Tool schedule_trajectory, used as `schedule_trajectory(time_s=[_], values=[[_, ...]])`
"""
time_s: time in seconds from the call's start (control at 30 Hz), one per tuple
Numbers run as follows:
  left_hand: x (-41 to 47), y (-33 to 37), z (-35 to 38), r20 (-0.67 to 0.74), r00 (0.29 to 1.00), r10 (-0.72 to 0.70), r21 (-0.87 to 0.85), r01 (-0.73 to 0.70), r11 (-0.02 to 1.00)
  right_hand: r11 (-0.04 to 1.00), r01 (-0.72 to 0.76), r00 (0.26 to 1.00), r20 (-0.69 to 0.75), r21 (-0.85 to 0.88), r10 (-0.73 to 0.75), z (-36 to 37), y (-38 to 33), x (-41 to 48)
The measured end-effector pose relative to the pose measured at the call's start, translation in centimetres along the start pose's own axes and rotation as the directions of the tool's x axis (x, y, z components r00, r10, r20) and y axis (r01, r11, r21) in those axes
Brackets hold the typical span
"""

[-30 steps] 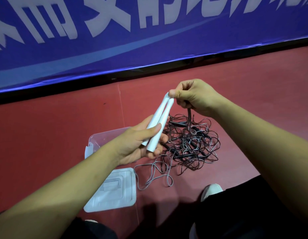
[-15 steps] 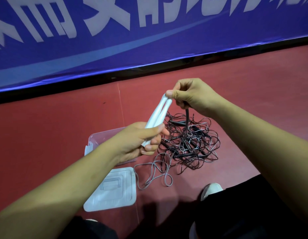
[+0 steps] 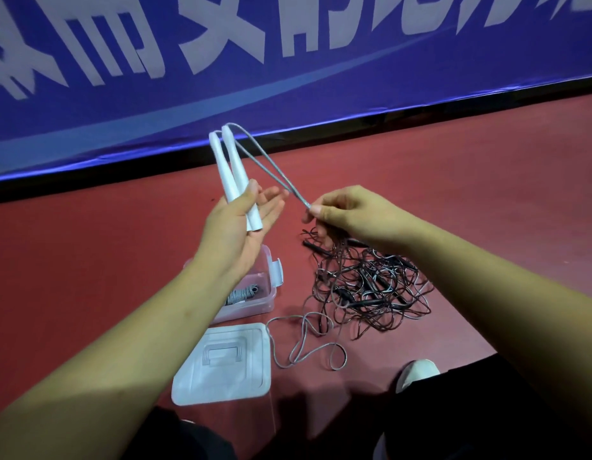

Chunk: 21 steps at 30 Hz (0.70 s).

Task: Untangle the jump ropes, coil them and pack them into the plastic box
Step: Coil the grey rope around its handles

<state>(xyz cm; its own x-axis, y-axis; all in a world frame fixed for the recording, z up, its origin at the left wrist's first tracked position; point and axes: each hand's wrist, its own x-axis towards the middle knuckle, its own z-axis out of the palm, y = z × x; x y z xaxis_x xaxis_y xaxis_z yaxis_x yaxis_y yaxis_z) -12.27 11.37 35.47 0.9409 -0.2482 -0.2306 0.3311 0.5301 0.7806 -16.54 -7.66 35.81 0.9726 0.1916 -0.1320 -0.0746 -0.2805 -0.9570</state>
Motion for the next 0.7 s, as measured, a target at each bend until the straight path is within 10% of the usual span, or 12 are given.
schedule_trajectory(time_s=[0.27,0.47,0.7], values=[[0.2,0.6,-0.2,-0.014,1.000,0.002,-0.130,-0.004,0.991,0.999,0.001,0.997,0.074,0.035,-0.004,3.1,-0.4,-0.8],[-0.1,1.2,0.3,-0.042,0.998,-0.057,-0.197,0.047,0.979,0.886,-0.149,0.986,0.129,0.440,0.101,4.3,0.3,-0.3],[0.2,0.6,-0.2,-0.026,0.989,-0.143,0.031,0.144,0.989,0.930,-0.219,0.970,0.167,0.296,0.176,5.3,0.2,-0.6]])
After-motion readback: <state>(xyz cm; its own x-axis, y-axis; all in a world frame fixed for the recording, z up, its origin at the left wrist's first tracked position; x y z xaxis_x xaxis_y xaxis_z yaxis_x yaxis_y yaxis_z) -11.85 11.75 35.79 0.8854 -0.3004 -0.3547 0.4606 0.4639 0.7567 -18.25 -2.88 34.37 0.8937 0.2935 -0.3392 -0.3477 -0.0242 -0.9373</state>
